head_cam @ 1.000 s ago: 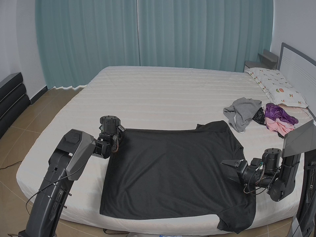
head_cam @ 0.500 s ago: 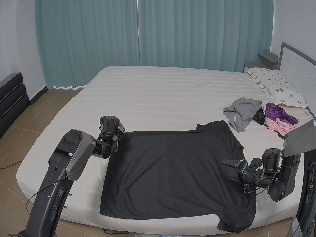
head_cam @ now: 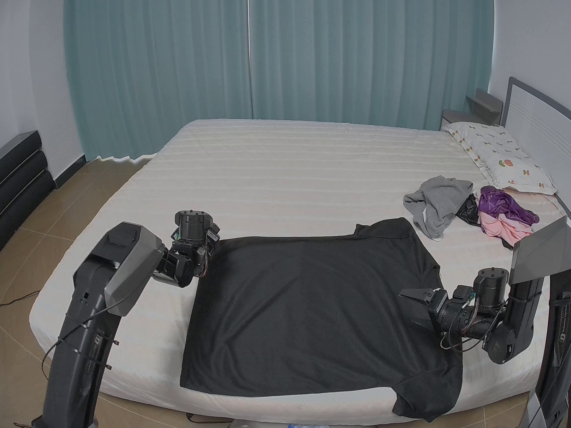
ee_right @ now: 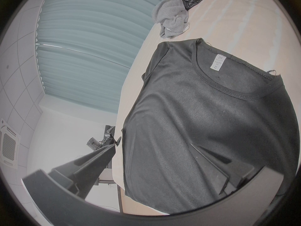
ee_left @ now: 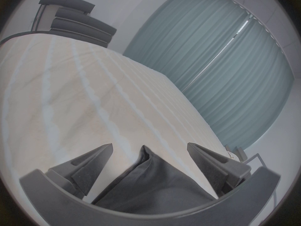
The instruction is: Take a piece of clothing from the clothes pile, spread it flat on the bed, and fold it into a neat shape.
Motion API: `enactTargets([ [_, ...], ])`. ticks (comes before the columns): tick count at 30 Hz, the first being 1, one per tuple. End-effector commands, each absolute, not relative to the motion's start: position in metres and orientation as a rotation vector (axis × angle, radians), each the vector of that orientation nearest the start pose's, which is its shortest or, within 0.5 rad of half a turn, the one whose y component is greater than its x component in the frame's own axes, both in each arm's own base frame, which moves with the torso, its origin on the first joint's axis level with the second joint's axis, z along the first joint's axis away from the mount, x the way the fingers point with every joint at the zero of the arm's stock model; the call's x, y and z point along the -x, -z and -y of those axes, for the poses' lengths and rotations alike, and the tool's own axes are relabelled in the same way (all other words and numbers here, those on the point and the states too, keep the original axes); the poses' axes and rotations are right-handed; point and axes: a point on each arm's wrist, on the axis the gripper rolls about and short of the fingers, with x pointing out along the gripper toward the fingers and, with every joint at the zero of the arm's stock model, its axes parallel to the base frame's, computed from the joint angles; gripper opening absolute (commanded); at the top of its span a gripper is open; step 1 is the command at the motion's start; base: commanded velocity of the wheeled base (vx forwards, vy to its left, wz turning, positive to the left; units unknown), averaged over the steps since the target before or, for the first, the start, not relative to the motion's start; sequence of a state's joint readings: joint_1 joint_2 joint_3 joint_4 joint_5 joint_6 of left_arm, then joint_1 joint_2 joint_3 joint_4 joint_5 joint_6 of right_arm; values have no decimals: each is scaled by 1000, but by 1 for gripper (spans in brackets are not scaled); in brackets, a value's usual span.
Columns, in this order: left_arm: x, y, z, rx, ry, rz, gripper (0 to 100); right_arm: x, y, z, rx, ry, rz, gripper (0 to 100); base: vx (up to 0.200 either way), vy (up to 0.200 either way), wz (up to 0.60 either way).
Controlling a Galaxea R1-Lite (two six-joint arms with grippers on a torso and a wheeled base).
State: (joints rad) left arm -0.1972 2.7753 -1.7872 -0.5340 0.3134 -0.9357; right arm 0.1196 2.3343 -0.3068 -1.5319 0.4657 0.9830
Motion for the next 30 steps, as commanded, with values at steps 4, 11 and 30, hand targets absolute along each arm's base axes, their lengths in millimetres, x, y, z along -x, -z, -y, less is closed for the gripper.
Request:
enactTargets([
  [4, -432, -51, 83, 912, -267, -429, 100, -281, 20, -44, -1021, -283, -741, 100, 0, 0, 0],
  [11, -360, -46, 78, 905, -247, -513, 100, -276, 18, -44, -1020, -282, -752, 100, 0, 0, 0],
  [30, -254, -33, 89, 1039, -202, -714, 100, -272, 19, -46, -1015, -277, -767, 100, -116, 0, 0],
])
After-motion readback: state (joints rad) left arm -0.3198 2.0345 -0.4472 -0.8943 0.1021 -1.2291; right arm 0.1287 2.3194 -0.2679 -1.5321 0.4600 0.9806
